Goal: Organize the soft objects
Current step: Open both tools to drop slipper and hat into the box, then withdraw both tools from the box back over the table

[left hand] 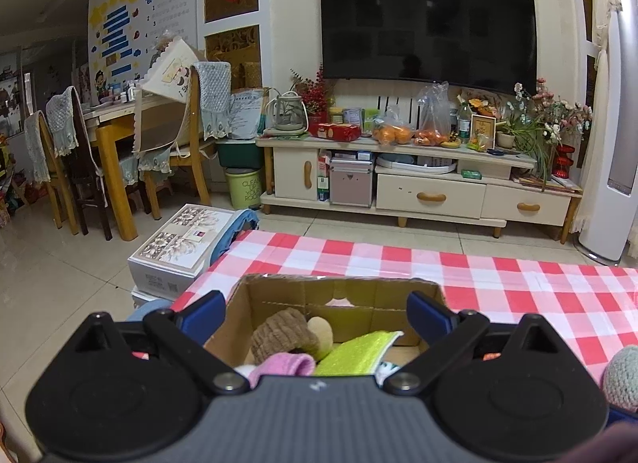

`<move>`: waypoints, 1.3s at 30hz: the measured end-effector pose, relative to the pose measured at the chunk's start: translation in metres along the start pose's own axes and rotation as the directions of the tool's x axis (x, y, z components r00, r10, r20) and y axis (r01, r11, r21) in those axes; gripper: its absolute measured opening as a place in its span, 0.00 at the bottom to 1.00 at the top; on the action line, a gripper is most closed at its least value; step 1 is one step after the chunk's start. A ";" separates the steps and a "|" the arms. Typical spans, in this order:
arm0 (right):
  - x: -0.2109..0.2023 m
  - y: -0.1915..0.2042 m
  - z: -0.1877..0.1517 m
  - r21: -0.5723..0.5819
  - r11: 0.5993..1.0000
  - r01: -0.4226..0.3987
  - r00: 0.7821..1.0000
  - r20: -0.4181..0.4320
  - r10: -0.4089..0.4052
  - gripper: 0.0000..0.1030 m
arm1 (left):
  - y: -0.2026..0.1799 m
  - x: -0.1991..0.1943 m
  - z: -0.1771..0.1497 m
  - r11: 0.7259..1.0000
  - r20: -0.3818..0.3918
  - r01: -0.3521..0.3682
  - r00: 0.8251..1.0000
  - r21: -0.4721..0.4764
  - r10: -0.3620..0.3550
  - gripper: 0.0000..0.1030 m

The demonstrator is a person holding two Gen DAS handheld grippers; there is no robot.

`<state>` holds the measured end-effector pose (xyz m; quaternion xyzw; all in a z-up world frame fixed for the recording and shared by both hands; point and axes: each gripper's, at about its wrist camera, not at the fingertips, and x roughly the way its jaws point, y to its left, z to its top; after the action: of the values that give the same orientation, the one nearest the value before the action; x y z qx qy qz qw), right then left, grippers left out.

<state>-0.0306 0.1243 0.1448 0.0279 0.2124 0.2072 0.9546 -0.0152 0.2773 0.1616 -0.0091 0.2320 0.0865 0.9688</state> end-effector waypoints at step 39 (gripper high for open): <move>-0.065 -0.072 -0.017 0.106 0.980 0.170 0.984 0.041 -0.175 1.00 | -0.099 -0.018 -0.009 0.983 0.011 0.086 0.996 0.160 -0.089 0.98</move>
<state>-0.0641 0.0316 0.1445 0.0633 0.2004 0.1115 0.9713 -0.0180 0.1761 0.1600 0.0587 0.2289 0.0250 0.9714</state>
